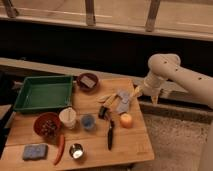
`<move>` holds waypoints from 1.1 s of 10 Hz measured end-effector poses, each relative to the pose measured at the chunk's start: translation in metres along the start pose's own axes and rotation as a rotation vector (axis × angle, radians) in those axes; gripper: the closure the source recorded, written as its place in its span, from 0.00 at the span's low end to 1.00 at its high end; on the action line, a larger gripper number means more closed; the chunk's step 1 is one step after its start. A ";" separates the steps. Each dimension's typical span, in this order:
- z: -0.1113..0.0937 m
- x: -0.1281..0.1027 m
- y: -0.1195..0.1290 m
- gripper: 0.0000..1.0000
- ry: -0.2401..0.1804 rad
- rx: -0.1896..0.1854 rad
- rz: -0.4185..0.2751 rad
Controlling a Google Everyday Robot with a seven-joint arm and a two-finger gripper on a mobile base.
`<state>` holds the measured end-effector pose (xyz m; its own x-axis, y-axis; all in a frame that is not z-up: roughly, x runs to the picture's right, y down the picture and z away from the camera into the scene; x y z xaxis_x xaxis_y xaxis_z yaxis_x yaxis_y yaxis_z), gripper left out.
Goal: Place sponge in table surface
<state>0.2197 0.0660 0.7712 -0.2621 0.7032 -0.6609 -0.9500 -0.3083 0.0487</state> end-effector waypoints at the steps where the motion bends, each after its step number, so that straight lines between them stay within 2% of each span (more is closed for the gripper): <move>1: -0.003 0.003 0.003 0.20 -0.005 0.009 -0.022; 2: -0.003 0.007 0.012 0.20 -0.006 0.014 -0.052; 5: 0.000 0.024 0.072 0.20 0.000 0.043 -0.201; 8: 0.006 0.057 0.162 0.20 0.016 0.053 -0.416; 9: 0.006 0.066 0.182 0.20 0.017 0.049 -0.466; 11: 0.002 0.104 0.249 0.20 0.016 0.021 -0.632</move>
<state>-0.0443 0.0639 0.7155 0.3530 0.7360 -0.5776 -0.9237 0.1760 -0.3403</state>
